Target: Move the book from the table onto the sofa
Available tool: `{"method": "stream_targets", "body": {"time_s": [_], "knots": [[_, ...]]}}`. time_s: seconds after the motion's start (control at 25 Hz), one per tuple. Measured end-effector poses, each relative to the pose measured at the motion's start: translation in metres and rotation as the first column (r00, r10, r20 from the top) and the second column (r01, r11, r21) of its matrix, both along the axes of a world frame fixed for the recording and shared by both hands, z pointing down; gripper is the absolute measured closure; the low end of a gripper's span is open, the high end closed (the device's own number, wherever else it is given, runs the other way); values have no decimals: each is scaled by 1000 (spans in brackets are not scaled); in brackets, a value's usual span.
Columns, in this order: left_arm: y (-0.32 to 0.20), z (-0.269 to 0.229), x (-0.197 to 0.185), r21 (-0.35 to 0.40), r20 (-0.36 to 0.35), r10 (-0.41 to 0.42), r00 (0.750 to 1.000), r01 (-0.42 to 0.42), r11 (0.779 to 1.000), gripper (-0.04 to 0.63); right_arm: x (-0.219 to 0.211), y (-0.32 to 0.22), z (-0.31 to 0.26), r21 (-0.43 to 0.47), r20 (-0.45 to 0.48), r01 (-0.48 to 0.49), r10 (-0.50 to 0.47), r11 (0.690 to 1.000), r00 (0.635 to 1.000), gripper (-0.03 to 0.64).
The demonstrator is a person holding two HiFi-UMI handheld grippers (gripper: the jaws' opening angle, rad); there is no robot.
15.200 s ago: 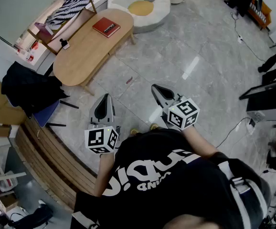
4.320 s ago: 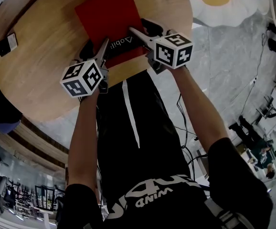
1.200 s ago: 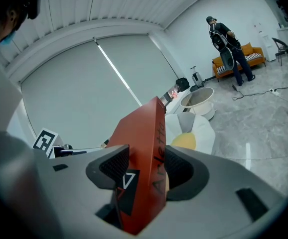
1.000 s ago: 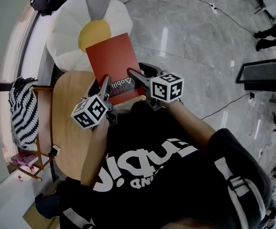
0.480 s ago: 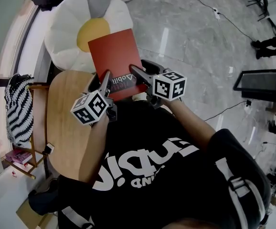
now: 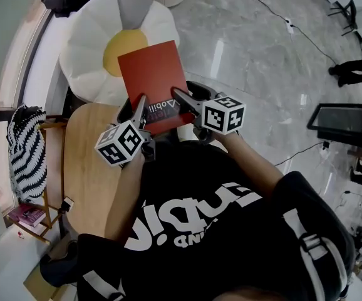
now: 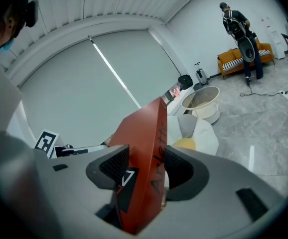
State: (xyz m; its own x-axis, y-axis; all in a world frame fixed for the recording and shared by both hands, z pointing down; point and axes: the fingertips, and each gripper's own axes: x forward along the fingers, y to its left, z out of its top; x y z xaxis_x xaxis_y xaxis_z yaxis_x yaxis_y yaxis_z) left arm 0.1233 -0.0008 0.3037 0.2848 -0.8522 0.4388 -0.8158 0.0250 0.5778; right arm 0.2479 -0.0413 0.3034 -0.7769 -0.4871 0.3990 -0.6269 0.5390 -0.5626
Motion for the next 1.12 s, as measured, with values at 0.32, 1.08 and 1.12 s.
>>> {"method": "stream_targets", "body": {"time_s": [0.32,1.08,1.12], "knots": [[-79,7,-33,-28,-17,-32,999,32,999,379,-34,-84,8,-25,1,27,-27,999,1000,400],[-238,-4,-124,-38,-38,-49,998,48,998,383,-124,-246,-4,-47,-1,27,-27,999,1000,400],[-243,-6,-130,-36,-34,-57,998,55,998,383,-130,-251,-4,-49,2,32,-32,998,999,400]]}}
